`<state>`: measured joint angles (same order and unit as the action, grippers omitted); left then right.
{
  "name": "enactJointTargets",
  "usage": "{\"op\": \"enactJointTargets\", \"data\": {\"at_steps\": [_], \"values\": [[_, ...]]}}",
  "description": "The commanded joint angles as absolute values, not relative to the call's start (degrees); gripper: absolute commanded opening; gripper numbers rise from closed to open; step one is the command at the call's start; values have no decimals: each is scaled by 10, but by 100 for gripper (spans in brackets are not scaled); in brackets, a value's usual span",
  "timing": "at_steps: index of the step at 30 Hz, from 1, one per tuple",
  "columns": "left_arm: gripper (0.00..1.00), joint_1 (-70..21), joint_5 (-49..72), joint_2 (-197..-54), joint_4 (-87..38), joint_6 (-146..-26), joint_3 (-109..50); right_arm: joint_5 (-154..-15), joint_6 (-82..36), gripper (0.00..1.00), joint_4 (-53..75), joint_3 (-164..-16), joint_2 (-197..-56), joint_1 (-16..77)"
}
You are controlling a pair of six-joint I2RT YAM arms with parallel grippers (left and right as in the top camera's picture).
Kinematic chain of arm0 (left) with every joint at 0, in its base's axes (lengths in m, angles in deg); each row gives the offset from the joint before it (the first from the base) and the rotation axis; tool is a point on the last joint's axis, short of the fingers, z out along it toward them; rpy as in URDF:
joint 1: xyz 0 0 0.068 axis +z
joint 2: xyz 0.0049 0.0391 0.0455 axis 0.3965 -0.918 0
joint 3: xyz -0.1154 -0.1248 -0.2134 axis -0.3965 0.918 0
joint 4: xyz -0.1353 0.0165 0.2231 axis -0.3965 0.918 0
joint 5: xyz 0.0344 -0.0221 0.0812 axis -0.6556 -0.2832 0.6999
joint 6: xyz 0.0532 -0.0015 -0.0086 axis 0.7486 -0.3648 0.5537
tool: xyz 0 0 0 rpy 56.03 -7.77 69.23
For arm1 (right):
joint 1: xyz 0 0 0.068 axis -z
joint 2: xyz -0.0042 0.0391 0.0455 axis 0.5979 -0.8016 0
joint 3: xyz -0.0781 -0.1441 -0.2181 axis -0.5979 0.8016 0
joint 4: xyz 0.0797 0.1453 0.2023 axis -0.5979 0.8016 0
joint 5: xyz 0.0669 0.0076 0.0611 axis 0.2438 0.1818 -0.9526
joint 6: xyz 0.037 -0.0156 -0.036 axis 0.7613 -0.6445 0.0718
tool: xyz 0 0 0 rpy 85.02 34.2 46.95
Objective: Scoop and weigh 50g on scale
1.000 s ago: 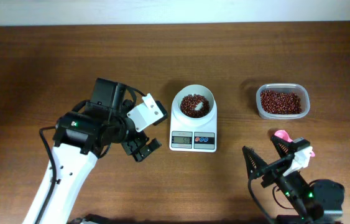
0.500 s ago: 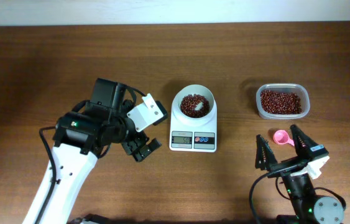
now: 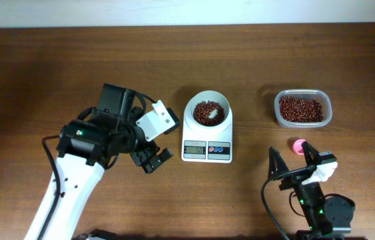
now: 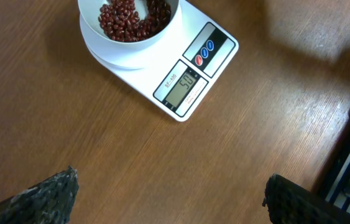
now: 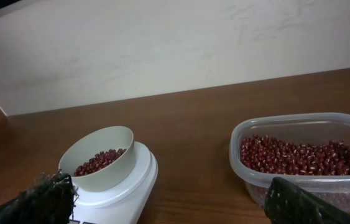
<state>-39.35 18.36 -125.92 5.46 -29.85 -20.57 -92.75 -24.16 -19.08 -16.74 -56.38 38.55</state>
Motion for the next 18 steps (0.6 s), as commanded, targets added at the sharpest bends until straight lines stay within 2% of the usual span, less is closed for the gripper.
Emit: {"op": "enactJointTargets", "data": {"at_steps": [1,18], "values": [[99,-391,175,-1253,55,-288,-213,-922,-245,99,-186,-165,-559,382],[99,-391,175,-1253,55,-288,-213,-908,-250,99,-186,-165,-559,391]]}}
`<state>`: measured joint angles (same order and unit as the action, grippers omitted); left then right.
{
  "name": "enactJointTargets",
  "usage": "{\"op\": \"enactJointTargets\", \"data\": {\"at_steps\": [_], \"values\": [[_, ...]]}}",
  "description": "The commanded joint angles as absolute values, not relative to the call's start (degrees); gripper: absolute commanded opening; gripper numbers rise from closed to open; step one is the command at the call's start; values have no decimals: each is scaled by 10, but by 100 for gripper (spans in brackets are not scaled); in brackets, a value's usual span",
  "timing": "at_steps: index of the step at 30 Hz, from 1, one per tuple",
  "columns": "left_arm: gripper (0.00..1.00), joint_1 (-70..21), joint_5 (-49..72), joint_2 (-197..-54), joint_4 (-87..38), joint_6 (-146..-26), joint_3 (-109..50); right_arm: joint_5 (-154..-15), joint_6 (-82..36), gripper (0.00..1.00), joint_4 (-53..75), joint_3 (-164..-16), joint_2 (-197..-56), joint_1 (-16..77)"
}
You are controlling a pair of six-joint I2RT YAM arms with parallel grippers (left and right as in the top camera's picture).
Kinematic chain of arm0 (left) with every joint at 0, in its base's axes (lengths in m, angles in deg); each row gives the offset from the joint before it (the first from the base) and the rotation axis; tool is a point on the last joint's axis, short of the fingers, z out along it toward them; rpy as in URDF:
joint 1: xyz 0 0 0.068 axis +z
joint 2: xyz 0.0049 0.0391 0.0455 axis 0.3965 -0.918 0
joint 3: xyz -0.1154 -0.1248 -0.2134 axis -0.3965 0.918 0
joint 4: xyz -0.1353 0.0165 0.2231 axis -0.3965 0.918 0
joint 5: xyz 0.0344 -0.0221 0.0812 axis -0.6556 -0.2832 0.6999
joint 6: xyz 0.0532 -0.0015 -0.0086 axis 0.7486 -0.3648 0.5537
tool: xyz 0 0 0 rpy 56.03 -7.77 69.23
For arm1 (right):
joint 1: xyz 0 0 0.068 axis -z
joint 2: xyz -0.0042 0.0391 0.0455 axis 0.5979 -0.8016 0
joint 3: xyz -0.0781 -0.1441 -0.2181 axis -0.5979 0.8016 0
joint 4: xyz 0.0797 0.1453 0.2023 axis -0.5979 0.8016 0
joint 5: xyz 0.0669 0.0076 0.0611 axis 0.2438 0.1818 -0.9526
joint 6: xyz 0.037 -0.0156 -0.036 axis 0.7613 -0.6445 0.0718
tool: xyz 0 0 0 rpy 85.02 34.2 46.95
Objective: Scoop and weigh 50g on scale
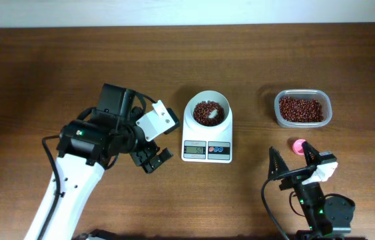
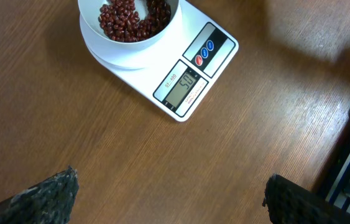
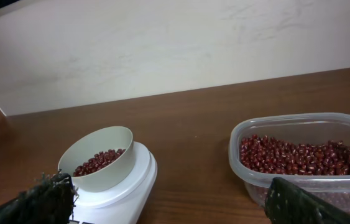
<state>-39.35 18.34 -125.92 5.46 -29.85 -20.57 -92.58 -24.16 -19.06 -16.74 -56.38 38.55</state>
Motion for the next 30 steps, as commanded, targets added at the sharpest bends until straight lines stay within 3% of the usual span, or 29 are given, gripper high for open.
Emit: {"op": "enactJointTargets", "data": {"at_steps": [1,9,30], "values": [[99,-391,175,-1253,55,-288,-213,-907,-256,99,-186,-165,-559,397],[99,-391,175,-1253,55,-288,-213,-907,-379,99,-184,-165,-559,409],[99,-391,175,-1253,55,-288,-213,-921,-375,99,-184,-165,-559,390]]}}
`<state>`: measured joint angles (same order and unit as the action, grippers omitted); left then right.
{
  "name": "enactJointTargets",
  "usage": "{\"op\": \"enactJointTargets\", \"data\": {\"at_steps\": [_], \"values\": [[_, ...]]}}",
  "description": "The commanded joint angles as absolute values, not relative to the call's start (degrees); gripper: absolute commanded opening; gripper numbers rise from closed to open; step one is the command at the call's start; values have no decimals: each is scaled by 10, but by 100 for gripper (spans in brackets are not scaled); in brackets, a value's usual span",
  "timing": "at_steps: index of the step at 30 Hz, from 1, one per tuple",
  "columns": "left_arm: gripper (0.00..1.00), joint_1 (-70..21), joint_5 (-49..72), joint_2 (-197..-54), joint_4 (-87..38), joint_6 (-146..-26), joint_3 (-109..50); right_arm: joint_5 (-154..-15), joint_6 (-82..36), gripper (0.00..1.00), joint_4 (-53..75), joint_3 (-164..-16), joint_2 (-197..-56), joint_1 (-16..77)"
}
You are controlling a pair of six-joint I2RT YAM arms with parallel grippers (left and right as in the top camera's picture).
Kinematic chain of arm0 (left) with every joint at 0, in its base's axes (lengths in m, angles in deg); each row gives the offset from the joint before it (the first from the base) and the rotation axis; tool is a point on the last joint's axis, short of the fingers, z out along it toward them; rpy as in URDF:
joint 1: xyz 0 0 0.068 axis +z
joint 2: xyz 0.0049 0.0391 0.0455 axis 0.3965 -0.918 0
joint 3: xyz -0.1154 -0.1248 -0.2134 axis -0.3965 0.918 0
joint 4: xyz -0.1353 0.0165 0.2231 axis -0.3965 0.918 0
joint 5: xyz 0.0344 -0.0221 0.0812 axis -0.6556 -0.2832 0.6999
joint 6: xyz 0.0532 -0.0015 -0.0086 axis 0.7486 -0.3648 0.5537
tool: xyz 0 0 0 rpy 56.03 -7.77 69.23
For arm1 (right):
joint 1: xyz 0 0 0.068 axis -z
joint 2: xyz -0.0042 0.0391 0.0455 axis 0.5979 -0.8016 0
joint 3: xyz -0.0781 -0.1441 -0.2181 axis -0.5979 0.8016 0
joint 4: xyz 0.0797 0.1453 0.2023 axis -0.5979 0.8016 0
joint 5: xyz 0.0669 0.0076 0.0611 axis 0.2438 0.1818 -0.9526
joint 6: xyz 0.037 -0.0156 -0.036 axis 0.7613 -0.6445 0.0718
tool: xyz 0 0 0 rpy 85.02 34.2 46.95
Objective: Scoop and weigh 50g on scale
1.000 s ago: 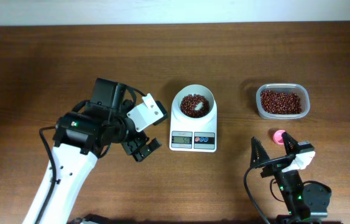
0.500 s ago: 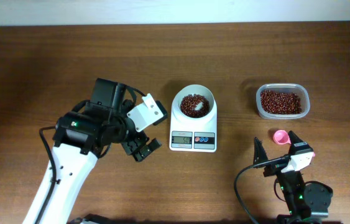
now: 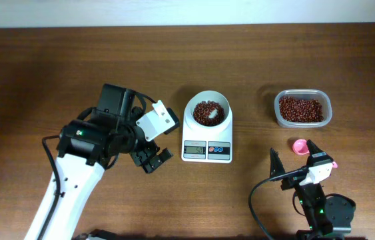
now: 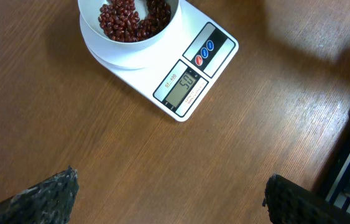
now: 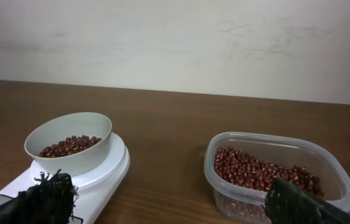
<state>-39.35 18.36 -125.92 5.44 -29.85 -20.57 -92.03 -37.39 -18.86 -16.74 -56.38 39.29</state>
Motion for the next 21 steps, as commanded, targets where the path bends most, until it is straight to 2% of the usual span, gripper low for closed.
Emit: {"op": "enactJointTargets", "data": {"at_steps": [1,21], "values": [[99,-391,175,-1253,55,-288,-213,-921,-375,99,-184,-165,-559,390],[99,-391,175,-1253,55,-288,-213,-912,-397,99,-184,-165,-559,390]]}}
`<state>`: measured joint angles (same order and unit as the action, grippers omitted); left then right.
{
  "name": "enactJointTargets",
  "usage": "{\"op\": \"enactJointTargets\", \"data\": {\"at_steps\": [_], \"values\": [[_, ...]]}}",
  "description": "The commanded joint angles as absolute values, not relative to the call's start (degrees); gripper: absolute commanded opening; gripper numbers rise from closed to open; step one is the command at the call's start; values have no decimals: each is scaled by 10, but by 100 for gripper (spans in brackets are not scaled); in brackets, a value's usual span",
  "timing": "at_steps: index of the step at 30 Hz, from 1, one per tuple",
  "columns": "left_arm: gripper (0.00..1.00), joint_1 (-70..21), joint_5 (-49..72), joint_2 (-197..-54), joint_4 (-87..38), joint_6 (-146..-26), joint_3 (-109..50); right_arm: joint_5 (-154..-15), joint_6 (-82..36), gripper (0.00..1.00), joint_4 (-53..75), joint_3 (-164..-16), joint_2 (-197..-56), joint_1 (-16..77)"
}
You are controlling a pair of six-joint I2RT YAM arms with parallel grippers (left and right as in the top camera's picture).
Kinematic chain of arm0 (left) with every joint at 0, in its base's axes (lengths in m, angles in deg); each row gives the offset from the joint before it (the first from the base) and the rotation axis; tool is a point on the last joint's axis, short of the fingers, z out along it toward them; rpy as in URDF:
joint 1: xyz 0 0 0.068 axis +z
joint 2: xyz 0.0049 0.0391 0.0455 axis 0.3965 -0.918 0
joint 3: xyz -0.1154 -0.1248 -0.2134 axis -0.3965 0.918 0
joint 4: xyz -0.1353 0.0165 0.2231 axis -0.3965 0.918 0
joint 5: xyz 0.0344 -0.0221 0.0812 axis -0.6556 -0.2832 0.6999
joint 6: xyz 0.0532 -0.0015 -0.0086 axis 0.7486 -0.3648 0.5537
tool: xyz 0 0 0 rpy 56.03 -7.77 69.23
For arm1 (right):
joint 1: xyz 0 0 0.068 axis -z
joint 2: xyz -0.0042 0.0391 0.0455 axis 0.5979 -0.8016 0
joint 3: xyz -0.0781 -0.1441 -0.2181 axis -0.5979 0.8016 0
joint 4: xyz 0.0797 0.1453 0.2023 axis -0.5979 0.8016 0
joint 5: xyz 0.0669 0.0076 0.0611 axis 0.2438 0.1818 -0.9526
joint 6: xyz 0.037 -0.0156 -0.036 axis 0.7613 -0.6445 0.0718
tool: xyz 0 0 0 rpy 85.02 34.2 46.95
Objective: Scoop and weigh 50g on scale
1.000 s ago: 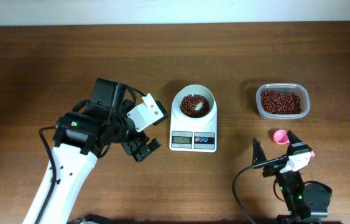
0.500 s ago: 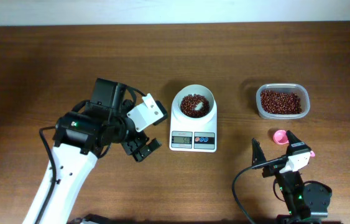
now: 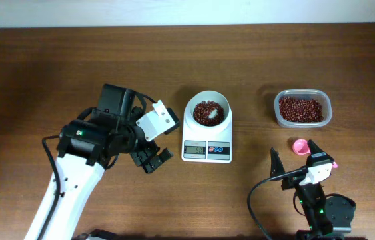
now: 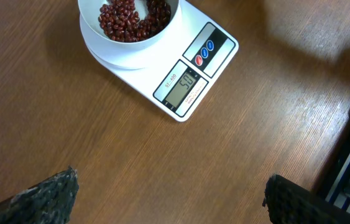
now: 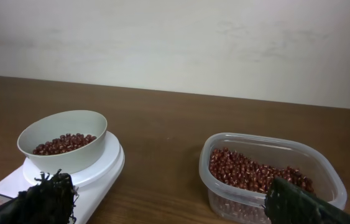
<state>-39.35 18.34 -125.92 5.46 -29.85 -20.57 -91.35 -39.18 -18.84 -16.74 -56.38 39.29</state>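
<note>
A white scale [image 3: 207,143] stands mid-table, carrying a white bowl [image 3: 208,112] of red beans. In the left wrist view its display [image 4: 183,84] reads about 50, below the bowl [image 4: 128,25]. At the right stands a clear tub [image 3: 302,109] of red beans [image 5: 255,174], and a pink scoop [image 3: 299,145] lies on the table in front of it. My left gripper [image 3: 152,159] hangs open left of the scale, holding nothing [image 4: 171,199]. My right gripper [image 3: 292,153] is open and low near the front edge, its right fingertip beside the scoop. The scoop is hidden in the right wrist view.
The brown wooden table [image 3: 40,67] runs to a pale wall [image 5: 175,43] at the back. My right arm's base [image 3: 327,213] and a black cable [image 3: 257,200] sit at the front right edge. My left arm [image 3: 74,173] reaches in from the front left.
The right wrist view has shifted a touch, so the bowl and tub sit slightly further left in it. The left arm, scale, bowl, tub and scoop have not moved.
At first my right gripper stood open and tilted, its finger over part of the pink scoop. By 0.7 s ago it had turned level and the whole scoop showed on the table. My left gripper stayed open by the scale throughout, and the display kept reading about 50.
</note>
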Motion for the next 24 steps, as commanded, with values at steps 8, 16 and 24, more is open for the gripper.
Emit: {"op": "enactJointTargets", "data": {"at_steps": [8,16,24], "values": [[99,-391,175,-1253,55,-288,-213,-906,-398,99,-184,-165,-559,390],[99,-391,175,-1253,55,-288,-213,-897,-398,99,-182,-165,-559,390],[99,-391,175,-1253,55,-288,-213,-893,-398,99,-182,-165,-559,390]]}}
